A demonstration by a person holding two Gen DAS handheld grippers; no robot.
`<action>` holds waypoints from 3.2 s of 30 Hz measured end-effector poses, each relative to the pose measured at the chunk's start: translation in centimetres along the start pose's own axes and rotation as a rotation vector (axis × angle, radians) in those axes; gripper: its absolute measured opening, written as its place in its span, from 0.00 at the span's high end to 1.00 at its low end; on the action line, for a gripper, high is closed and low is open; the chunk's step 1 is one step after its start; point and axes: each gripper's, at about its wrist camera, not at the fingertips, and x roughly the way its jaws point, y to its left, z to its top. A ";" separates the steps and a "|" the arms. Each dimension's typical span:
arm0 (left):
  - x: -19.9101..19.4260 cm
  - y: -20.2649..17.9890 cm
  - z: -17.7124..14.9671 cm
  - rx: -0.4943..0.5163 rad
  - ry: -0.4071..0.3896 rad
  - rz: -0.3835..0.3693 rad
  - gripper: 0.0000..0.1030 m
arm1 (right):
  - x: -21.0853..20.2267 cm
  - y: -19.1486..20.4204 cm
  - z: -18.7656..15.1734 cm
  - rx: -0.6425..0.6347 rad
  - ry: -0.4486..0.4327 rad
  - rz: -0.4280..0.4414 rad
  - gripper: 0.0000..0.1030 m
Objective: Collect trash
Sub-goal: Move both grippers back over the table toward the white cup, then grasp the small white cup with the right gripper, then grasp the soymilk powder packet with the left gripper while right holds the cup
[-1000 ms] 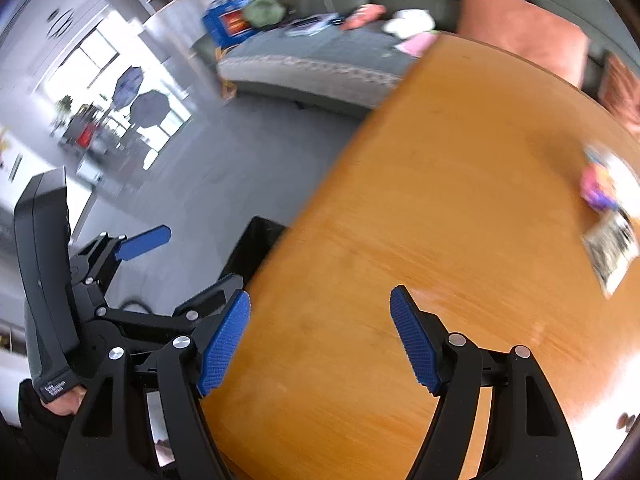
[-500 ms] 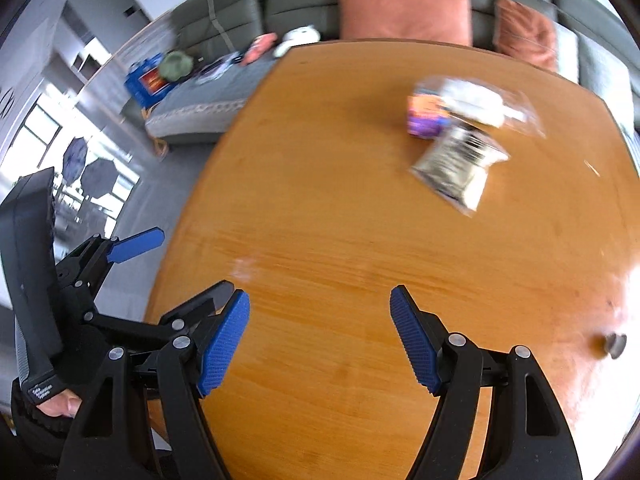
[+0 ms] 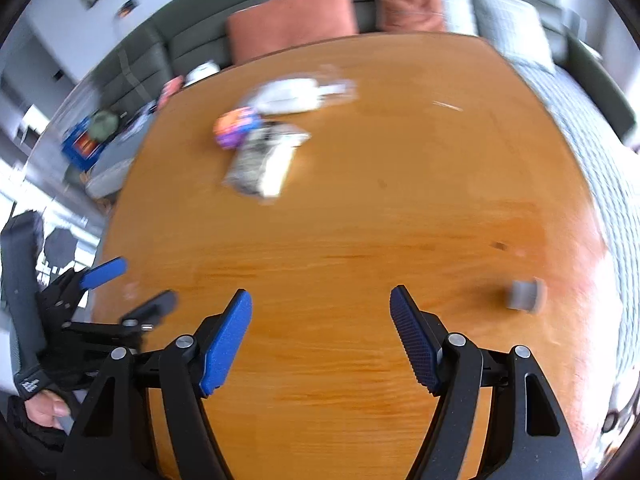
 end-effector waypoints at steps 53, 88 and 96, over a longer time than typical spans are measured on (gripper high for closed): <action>11.9 -2.7 14.0 0.058 0.025 -0.025 0.44 | 7.1 -7.1 7.2 0.099 0.076 0.048 0.69; -2.8 14.3 -5.9 -0.305 -0.071 0.025 0.51 | 6.7 20.7 1.2 -0.357 0.154 0.196 0.69; -5.5 20.1 -11.3 -0.429 -0.092 0.075 0.51 | 7.6 29.9 -1.6 -0.507 0.194 0.236 0.69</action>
